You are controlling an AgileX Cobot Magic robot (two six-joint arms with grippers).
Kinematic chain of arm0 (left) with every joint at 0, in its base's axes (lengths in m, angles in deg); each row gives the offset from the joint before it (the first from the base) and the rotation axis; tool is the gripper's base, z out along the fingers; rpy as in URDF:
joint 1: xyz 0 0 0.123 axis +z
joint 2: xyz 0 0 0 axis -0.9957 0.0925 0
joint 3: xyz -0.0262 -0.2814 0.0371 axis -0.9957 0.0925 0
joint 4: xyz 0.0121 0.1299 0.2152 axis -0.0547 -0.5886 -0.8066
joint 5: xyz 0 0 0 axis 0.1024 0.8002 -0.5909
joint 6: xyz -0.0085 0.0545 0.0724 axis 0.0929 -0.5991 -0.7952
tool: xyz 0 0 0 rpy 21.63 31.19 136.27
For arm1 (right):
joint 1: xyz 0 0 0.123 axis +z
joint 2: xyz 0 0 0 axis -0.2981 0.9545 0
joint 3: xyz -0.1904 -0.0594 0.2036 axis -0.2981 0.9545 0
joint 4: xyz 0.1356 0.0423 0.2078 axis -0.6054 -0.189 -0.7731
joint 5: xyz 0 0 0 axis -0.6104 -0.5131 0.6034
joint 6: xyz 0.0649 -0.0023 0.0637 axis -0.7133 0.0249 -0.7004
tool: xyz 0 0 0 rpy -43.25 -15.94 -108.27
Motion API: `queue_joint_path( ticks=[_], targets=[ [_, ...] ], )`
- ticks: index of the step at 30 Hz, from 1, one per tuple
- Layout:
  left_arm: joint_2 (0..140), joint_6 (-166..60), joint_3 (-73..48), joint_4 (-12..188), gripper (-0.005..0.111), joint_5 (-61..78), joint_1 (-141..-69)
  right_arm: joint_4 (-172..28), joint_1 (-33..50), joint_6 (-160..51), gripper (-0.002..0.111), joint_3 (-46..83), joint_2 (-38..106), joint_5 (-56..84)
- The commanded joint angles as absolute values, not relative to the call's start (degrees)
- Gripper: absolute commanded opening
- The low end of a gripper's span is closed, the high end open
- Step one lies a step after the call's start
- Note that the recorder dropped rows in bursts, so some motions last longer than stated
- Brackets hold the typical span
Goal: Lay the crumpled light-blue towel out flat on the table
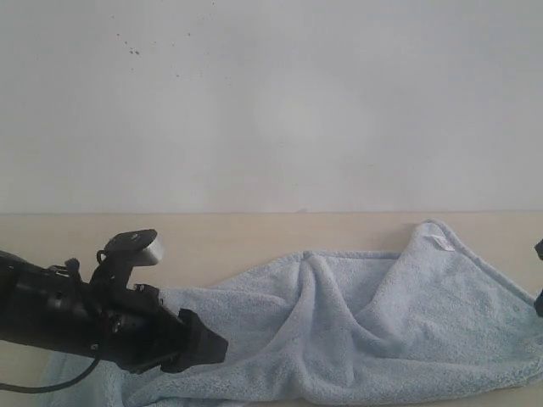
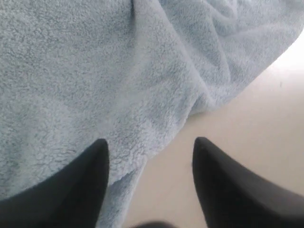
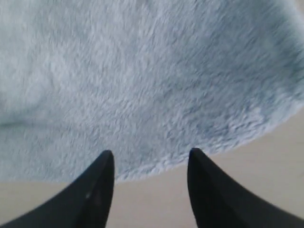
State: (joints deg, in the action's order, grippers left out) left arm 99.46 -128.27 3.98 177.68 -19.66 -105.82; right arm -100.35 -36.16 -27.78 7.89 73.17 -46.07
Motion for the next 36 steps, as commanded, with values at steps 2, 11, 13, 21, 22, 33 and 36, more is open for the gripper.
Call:
queue_joint_path(
  ticks=[2,11,13,21,22,33,36],
  targets=[
    [99.65,-127.76,3.46,182.58,0.057,-22.21,-105.94,-88.56,-36.15,-36.53,0.053,5.65,72.89,-36.30],
    [99.65,-127.76,3.48,183.49,0.057,-21.73,-105.94,-84.57,-36.15,-37.44,0.053,-2.78,81.59,-34.90],
    [99.65,-127.76,3.10,183.59,0.057,-21.73,-105.94,-85.49,-36.15,-35.19,0.053,-3.51,83.21,-35.53],
    [99.65,-127.76,3.11,184.17,0.057,-21.73,-105.94,-91.42,-36.15,-28.79,0.045,-3.51,85.96,-37.72],
    [99.65,-127.76,3.11,184.17,0.057,-21.73,-105.94,-92.50,-36.15,-28.78,0.038,-3.51,85.96,-39.00],
    [99.65,-127.86,3.11,184.11,0.057,-21.73,-105.94,-90.12,-36.15,-30.10,0.000,-3.51,84.21,-53.67],
    [99.65,-127.86,3.11,184.11,0.057,-21.73,-105.81,-89.55,-36.26,-32.62,0.000,-3.51,80.22,-48.15]
  ],
)
